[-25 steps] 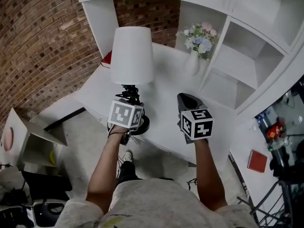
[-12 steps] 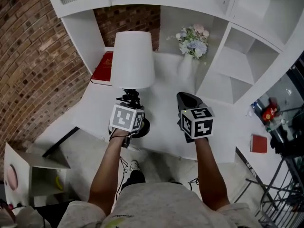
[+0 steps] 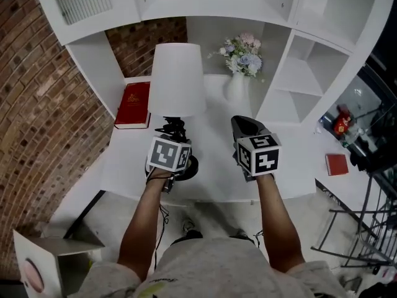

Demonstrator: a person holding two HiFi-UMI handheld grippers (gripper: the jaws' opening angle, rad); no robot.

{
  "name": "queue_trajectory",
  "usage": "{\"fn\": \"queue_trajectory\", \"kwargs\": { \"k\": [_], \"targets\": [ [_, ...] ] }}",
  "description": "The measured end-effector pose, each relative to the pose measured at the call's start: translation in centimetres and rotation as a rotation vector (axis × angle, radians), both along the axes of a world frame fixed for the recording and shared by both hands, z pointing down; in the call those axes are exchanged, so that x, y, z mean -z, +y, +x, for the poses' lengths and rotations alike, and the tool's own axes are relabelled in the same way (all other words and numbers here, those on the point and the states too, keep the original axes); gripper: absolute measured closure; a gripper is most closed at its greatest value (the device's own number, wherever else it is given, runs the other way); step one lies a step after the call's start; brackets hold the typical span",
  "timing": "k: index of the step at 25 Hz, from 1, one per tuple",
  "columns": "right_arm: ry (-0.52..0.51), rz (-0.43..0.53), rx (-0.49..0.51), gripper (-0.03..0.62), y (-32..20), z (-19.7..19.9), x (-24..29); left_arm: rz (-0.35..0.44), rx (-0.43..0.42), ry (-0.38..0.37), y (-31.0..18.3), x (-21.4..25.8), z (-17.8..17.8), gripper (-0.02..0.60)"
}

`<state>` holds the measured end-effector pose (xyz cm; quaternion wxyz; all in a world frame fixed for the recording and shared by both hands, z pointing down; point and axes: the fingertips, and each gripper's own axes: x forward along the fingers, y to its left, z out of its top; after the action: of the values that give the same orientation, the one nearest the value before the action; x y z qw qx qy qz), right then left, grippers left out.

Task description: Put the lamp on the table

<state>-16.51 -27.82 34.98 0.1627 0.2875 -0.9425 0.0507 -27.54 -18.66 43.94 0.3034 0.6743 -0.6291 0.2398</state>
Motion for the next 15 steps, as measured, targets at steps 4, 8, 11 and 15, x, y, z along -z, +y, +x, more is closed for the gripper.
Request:
{"fn": "queue_trajectory", "kwargs": {
  "k": [4,8,11,15],
  "targets": [
    [-0.003,0.01,-0.053,0.589,0.5,-1.2,0.7,0.001,-0.059,-0.006,0.1,0.3,-1.4,0.532],
    [-0.003,0.011,-0.09,0.589,1.3,-2.3,0.8,0.0,-0.098,-0.011,0.5,0.4,-2.7,0.532],
    [-0.005,0.008,-0.109,0.589,1.7,-2.8,0.8,-0.002,-0.119,-0.008,0.5,0.3,-3.1,0.532],
    [-0.007,0.01,-0.129,0.589,2.0,-3.6,1.0,-0.002,-0.147,-0.001,0.5,0.1,-3.6,0.532]
  ]
}}
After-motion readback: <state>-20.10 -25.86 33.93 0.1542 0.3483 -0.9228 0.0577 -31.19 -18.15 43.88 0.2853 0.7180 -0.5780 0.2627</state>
